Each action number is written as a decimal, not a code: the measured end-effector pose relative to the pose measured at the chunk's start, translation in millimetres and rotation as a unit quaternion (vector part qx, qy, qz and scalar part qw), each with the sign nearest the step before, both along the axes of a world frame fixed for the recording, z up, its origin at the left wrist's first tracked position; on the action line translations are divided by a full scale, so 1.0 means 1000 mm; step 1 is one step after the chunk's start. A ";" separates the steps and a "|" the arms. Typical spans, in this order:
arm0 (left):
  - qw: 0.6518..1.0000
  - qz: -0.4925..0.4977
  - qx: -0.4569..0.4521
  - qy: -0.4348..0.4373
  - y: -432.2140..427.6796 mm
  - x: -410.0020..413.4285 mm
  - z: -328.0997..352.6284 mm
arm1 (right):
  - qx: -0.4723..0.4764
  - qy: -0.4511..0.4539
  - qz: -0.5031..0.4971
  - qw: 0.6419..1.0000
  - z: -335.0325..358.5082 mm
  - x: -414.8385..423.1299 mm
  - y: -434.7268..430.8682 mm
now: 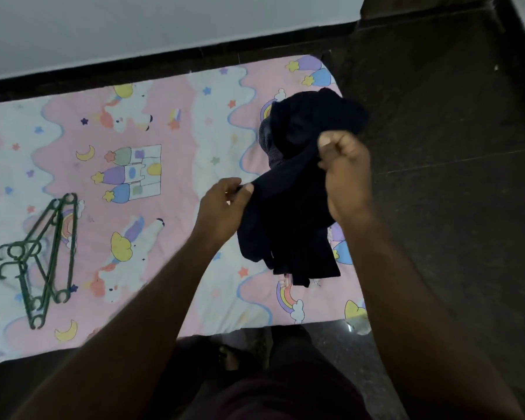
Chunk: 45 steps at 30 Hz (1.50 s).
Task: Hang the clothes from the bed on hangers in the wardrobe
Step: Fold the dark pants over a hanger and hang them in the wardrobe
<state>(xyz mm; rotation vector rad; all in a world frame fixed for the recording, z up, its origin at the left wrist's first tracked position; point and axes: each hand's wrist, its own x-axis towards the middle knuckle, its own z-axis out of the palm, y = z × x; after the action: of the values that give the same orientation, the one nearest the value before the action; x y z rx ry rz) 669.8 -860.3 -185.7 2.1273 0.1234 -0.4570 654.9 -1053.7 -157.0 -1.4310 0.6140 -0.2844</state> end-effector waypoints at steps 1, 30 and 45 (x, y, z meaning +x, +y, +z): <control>0.999 0.028 -0.020 0.000 -0.003 0.003 0.007 | 0.002 0.009 0.034 0.999 -0.002 -0.006 0.009; 0.906 0.182 -0.290 0.249 0.133 -0.035 0.030 | 0.117 0.053 0.420 0.899 -0.019 -0.043 0.199; 0.892 0.425 0.126 -0.085 0.283 0.006 0.045 | -0.133 0.325 0.261 0.899 -0.144 -0.041 0.073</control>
<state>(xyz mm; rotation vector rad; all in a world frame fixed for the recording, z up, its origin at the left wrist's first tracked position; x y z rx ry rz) 675.5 -577.4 -140.3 2.0981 1.0107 0.2814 613.9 -981.1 -301.3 -1.9067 0.7086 0.5855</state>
